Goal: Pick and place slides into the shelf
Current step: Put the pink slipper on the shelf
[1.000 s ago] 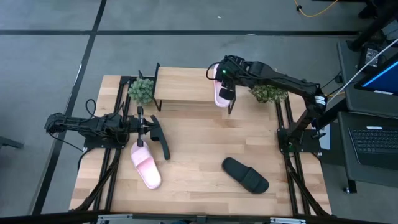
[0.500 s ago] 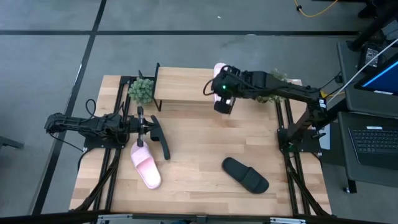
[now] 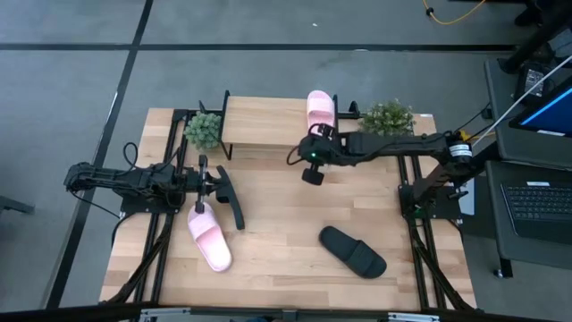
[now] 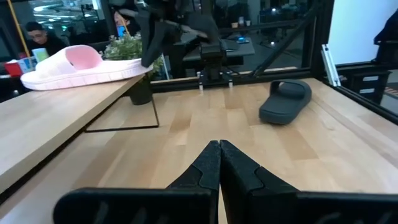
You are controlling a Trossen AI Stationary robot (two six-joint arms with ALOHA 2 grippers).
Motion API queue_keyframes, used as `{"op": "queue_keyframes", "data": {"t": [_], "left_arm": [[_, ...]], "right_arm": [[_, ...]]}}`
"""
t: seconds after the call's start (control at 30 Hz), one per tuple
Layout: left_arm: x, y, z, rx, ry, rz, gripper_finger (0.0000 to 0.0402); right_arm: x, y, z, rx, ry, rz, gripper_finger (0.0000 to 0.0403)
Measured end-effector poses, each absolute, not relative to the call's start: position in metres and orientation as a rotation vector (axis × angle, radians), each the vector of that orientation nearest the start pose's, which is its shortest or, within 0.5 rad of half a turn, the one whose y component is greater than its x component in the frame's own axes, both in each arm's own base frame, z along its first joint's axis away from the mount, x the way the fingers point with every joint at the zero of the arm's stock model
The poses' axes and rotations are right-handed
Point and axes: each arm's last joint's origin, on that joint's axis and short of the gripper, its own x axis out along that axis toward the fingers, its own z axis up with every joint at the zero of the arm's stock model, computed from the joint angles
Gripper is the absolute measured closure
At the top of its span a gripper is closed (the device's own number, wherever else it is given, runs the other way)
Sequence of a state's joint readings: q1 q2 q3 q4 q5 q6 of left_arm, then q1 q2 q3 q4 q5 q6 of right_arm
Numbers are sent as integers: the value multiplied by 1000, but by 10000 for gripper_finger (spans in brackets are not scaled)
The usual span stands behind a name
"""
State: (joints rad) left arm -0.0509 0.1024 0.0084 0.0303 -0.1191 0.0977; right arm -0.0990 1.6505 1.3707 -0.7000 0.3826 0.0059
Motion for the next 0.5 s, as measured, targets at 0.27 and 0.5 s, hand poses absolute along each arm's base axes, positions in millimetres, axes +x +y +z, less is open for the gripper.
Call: {"op": "queue_keyframes", "data": {"t": [0.27, 0.5], "left_arm": [[103, -2, 161, 90, 69, 63, 401], [103, -2, 161, 92, 69, 63, 401]], "right_arm": [[326, -17, 273, -47, 749, -300, 401], [295, 6, 236, -42, 493, -250, 401]]}}
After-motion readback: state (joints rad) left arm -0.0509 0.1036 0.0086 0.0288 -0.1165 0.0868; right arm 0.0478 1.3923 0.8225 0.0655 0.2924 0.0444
